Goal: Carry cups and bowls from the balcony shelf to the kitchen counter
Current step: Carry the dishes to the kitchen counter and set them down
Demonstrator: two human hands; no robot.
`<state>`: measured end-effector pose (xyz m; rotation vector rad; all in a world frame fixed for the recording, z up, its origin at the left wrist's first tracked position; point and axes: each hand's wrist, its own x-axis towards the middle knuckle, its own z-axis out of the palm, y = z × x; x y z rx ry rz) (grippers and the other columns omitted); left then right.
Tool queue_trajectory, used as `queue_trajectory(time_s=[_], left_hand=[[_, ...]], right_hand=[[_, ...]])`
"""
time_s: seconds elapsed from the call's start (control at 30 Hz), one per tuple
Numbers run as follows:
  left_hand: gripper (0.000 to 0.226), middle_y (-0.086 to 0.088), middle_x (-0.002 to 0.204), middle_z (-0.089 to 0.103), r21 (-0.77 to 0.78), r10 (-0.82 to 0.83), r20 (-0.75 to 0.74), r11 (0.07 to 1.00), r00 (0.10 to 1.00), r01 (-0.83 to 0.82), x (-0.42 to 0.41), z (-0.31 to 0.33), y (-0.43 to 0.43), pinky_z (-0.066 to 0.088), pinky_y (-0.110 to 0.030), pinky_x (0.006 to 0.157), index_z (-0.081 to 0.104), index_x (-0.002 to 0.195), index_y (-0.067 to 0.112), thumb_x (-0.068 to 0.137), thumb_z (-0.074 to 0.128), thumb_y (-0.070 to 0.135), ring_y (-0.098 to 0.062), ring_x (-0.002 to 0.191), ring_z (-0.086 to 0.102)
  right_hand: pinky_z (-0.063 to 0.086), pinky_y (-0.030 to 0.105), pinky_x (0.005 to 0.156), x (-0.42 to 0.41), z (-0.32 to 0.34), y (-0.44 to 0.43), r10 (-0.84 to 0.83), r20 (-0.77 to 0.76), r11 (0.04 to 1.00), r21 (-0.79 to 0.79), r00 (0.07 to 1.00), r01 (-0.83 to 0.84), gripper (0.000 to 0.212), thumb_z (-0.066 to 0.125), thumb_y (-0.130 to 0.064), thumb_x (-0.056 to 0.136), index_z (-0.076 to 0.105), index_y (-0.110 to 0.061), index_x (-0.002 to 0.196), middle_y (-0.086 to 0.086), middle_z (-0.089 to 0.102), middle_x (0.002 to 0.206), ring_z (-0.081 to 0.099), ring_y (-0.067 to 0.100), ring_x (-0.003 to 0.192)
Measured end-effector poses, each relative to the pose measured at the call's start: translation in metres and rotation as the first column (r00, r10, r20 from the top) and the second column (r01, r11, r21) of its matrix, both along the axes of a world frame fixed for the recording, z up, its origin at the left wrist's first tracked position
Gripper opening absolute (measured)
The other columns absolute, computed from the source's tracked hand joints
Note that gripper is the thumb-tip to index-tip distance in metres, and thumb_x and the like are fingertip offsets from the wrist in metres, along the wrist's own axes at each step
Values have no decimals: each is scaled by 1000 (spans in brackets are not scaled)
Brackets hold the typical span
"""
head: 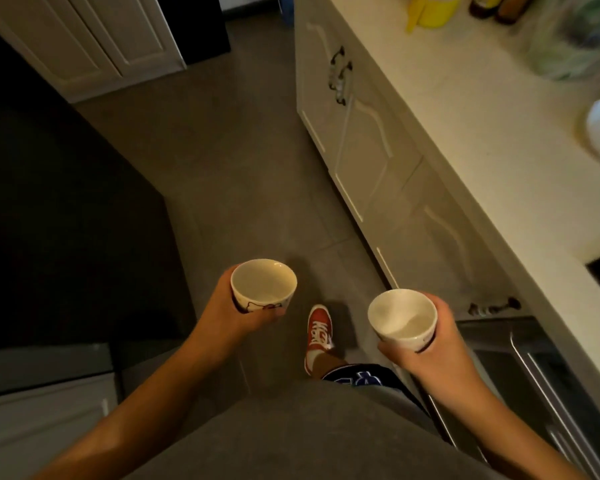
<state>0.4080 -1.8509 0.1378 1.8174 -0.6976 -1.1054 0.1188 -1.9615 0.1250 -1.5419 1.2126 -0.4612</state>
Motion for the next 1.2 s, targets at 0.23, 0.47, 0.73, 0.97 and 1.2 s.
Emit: queue_trajectory(time_s=[0.23,0.47,0.73,0.97,1.2], left_hand=[[78,10,121,59,20,101,14,995,995,-101,55,20,-67,53,-9,72,43,132,30,68,86,17,6,104,59],[78,8,117,62,26,165,43,986,985,-166,121,16,-123,51,-8,74,46,128,29,64,88,14,7,103,61],[76,19,109,64,39,110,-1,993,994,-110,238,-4,-229,50,-4,69,48,113,45,51,88,29,17,98,59],[77,13,119,58,9,-225,-9,974,974,225,307,15,-364,50,-10,76,44,117,42,62,88,12,13,103,57],[79,8,119,61,-40,-430,-52,903,902,428,300,19,-496,55,-15,74,47,119,42,55,88,23,3,105,62]], right_hand=[[48,5,70,93,13,-122,85,68,995,38,994,-87,88,85,-56,42,41,-50,118,-42,55,105,56,-16,100],[46,2,77,196,10,-216,190,101,982,-34,977,-187,85,92,-44,48,42,-51,116,-41,56,107,56,-14,103],[48,4,77,284,-10,-299,126,88,992,-43,988,-122,89,91,-7,58,42,-34,127,-16,55,117,56,-10,105],[49,4,67,301,3,-342,-124,18,991,-51,992,124,88,94,-20,55,41,-66,110,-33,57,105,54,-16,100],[48,5,68,291,21,-381,-385,18,919,-79,923,386,73,90,-38,54,45,-49,111,-48,54,102,55,-21,99]])
